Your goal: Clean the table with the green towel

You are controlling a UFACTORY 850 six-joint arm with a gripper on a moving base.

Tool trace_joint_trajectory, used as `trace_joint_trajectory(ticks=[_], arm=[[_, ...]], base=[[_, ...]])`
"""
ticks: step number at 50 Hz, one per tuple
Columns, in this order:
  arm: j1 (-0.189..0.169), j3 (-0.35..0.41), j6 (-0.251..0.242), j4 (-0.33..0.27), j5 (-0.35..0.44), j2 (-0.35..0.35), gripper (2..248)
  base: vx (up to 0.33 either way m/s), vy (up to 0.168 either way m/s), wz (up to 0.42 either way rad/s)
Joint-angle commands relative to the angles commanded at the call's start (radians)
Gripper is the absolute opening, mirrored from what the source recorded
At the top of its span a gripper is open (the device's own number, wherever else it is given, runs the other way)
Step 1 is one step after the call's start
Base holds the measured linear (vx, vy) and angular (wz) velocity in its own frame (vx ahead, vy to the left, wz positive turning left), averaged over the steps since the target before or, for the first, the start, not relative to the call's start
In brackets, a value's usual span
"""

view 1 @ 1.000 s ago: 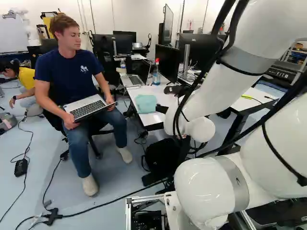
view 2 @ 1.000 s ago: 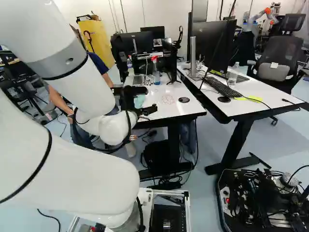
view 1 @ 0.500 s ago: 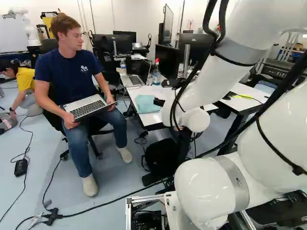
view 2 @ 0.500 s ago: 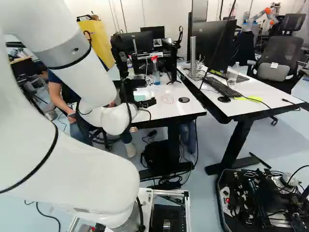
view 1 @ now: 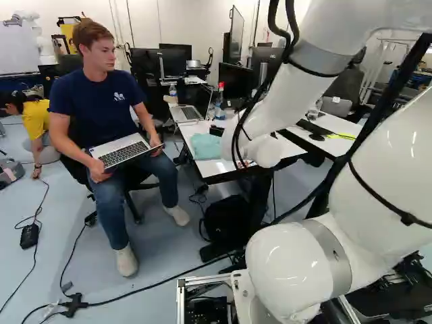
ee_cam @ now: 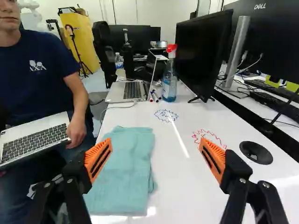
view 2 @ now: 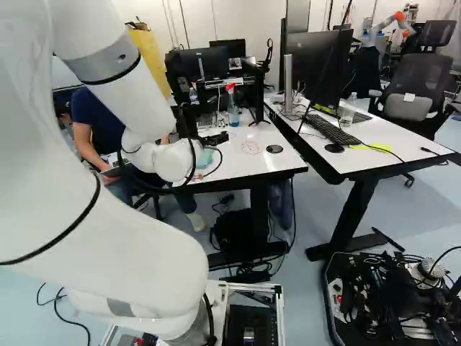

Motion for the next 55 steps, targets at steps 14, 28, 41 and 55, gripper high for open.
trace_joint_trajectory(ticks=[14,28,41,55], arm=[[0.042,-0.052,0.000,0.000,-0.037,-0.019,247],[0.074,-0.080,0.000,0.012,-0.122,-0.013,247],[0.093,-0.104,0.000,0.030,-0.220,-0.005,247],[0.120,-0.171,0.000,0.054,-0.328,-0.040,247]], base=[[0.000,0.000,0.000],[0.000,0.000,0.000],[0.000,0.000,0.000],[0.000,0.000,0.000]])
